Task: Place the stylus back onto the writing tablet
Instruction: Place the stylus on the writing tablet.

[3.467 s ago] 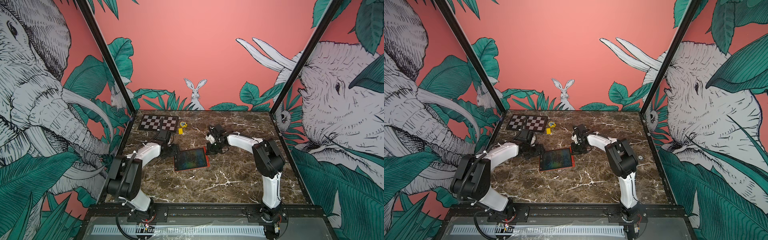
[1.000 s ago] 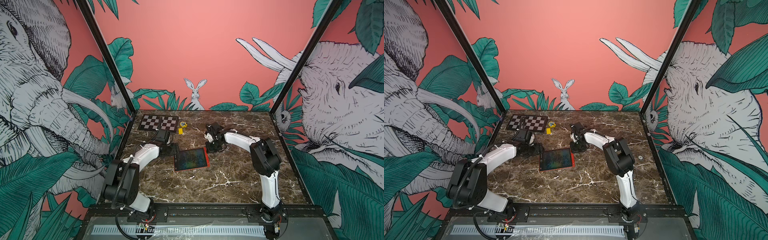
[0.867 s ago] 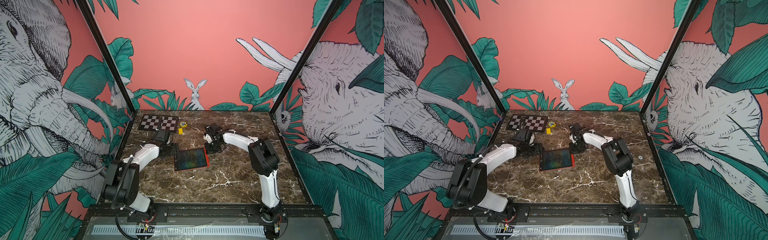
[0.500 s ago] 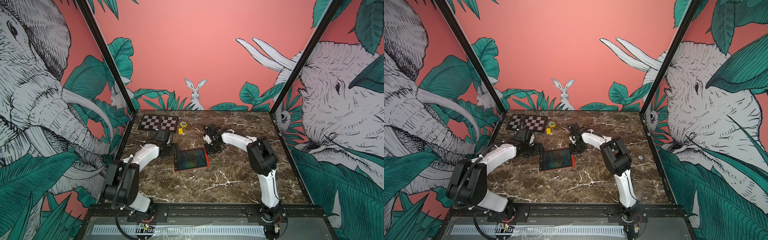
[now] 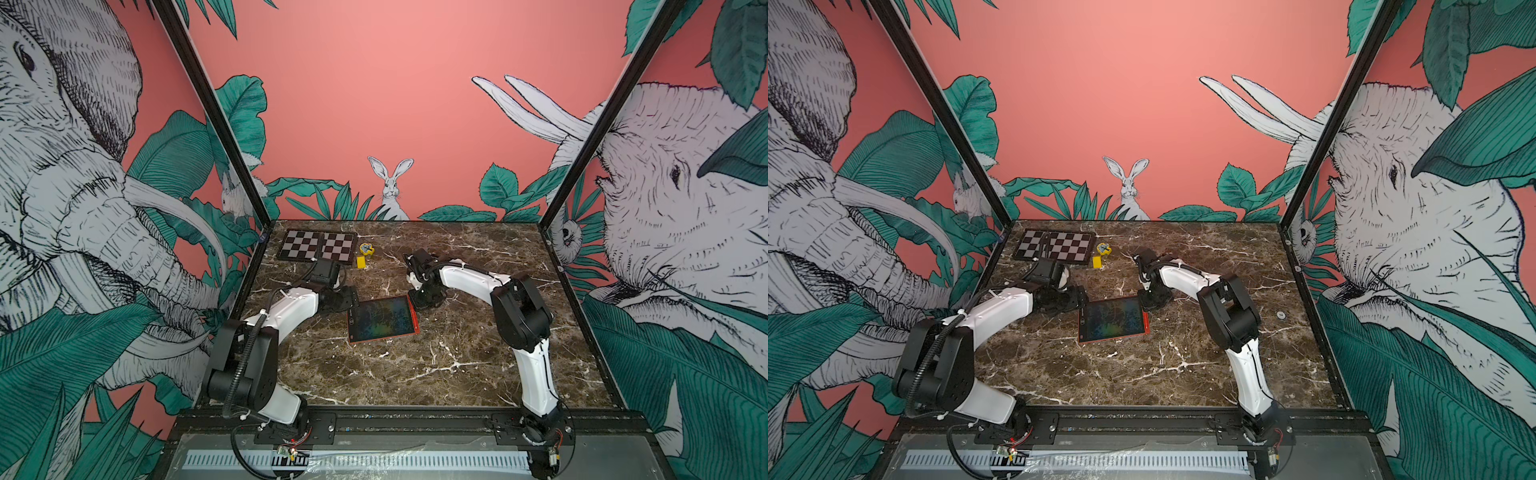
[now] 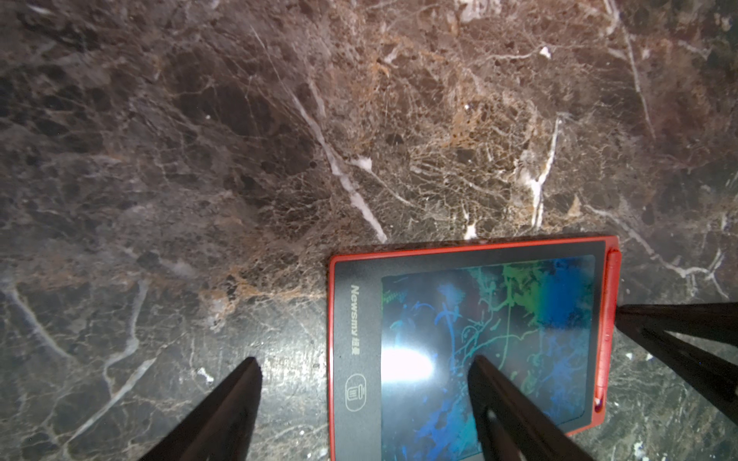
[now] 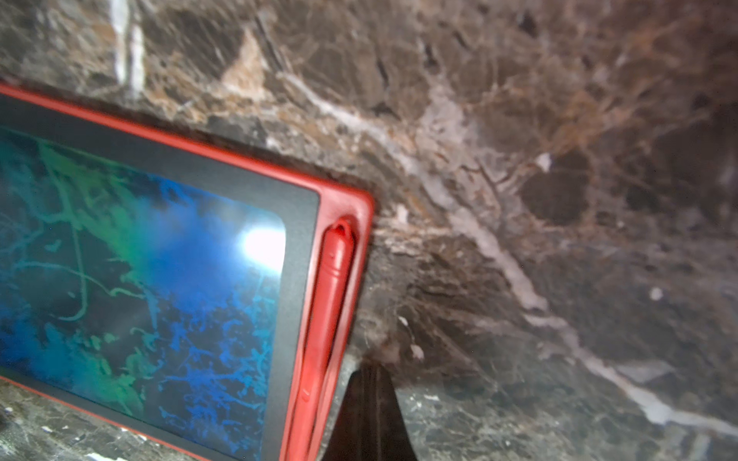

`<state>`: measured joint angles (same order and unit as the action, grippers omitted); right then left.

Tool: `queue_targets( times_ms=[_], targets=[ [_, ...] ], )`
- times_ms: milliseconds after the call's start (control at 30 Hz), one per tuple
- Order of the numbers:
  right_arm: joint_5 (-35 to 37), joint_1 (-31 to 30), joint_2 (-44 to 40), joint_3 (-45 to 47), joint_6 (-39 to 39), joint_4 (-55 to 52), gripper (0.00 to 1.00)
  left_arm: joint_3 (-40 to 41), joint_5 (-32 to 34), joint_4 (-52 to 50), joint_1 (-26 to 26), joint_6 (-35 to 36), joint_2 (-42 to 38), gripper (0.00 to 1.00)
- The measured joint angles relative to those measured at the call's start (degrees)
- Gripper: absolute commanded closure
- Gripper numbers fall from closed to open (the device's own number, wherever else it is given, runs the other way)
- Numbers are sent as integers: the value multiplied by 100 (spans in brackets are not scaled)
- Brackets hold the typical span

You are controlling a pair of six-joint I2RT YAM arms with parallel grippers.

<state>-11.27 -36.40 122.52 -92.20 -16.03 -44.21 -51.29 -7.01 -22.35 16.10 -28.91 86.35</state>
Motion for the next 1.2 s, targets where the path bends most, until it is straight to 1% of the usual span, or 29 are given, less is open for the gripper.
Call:
queue_targets(
  times_ms=[367,933,1200],
  targets=[
    [-149,-98,-44,-162,-7,-22,100,55,48,2,0,2,-107,14],
    [-155,-170,-37,-337,-4,-66,100,83,61,2,0,4,-131,14],
    [-127,-166,197,-376,0,-55,100,87,63,0,0,4,-131,14]
  ],
)
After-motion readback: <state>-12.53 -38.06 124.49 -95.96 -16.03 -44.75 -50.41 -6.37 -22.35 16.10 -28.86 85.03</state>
